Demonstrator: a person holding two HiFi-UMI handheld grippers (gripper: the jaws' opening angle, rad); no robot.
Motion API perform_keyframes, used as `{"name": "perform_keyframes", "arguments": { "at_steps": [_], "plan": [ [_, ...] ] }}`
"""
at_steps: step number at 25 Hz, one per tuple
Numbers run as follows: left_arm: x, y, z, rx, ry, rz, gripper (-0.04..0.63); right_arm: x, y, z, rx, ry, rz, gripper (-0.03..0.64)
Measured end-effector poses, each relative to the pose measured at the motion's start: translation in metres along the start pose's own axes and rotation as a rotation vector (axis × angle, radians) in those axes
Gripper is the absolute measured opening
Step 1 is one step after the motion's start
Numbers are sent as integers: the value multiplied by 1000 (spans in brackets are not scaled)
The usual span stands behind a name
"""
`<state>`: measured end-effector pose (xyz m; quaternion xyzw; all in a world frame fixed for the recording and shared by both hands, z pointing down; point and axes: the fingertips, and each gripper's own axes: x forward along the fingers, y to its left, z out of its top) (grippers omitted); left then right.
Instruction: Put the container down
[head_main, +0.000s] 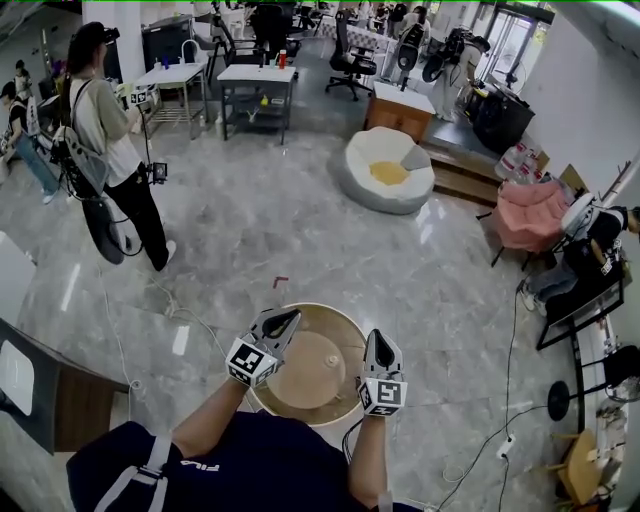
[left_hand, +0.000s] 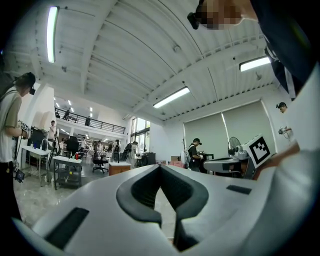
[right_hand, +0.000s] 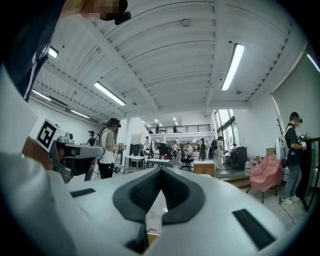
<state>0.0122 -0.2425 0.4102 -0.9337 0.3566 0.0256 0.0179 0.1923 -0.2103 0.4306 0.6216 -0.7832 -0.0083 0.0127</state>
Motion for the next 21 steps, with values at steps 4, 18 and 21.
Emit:
{"name": "perform_keyframes", "arguments": {
  "at_steps": [4,18,21],
  "plan": [
    [2,2,0,-32,-3,5,25,0,-1,0,-8,3,0,26],
    [1,5,-10,-38,7,24,25,2,1,1,-48,-3,17,26],
    [6,7,-12,-30,10,26,25,8,-2,-1,-49,-2,28,26]
  ]
}}
